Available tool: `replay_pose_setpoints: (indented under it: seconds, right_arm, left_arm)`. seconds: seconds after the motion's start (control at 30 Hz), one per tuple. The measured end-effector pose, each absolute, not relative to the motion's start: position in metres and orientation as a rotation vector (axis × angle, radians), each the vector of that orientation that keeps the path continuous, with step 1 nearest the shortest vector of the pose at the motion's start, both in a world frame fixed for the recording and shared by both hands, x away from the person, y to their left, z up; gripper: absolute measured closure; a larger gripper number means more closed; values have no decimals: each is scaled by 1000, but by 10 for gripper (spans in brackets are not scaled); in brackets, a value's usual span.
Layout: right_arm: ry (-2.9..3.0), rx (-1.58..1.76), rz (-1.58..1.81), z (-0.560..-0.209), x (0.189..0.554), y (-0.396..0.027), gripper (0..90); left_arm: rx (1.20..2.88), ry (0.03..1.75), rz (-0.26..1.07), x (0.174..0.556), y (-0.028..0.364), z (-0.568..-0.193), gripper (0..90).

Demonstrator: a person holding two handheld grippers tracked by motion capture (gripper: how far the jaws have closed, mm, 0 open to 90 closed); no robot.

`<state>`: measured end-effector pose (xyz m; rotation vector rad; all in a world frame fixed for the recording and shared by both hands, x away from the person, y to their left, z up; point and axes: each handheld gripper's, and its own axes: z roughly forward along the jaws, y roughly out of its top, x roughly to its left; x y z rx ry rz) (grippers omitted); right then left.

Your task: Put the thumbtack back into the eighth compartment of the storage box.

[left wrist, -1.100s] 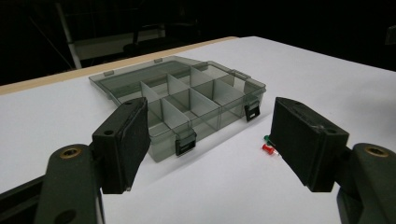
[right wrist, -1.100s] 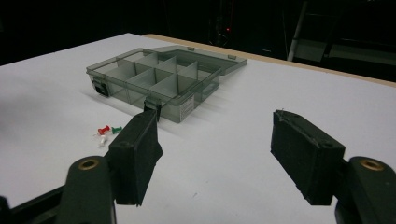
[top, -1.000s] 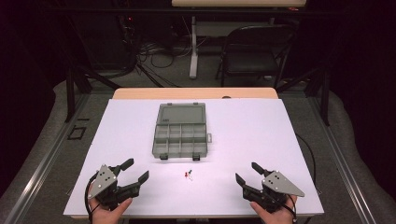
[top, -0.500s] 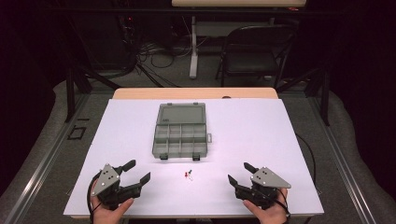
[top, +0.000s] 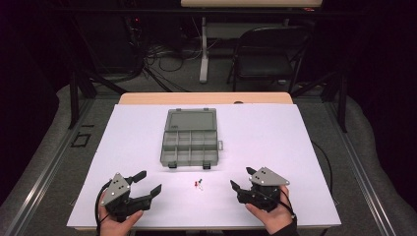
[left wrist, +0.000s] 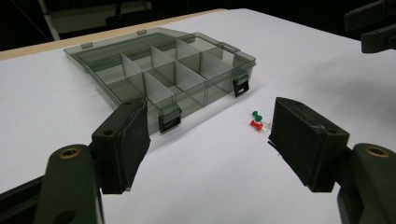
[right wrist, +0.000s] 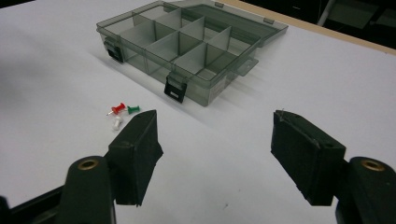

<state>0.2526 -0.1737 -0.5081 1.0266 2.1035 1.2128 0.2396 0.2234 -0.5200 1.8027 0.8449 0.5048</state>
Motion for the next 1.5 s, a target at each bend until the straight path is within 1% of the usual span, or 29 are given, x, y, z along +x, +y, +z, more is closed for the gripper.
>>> replay_pose_setpoints:
  seconds: [0.33,0.47,0.5,0.77,0.8,0.83,1.2,1.5]
  right_arm:
    - [2182,979,1158,-495,267,-151,321]
    - [2254,948,1134,-496,276,-138,372]
    - [2254,948,1134,-496,276,-138,372]
    - [2365,946,1067,-508,289,-112,381]
    - [2378,944,1056,-510,289,-109,392]
    - [2407,955,1052,-514,290,-103,435]
    - [2441,986,967,-528,293,-84,450]
    - [2448,1023,1041,-535,295,-73,536]
  left_arm:
    - [1804,849,501,240,224,-520,279]
    - [1803,855,499,240,225,-521,279]
    - [1803,858,500,240,225,-521,279]
    - [1808,862,496,241,227,-522,280]
    - [1811,862,495,242,227,-522,280]
    - [1813,866,497,242,227,-522,280]
    - [1827,864,485,243,226,-524,280]
    - [1829,868,479,244,227,-525,280]
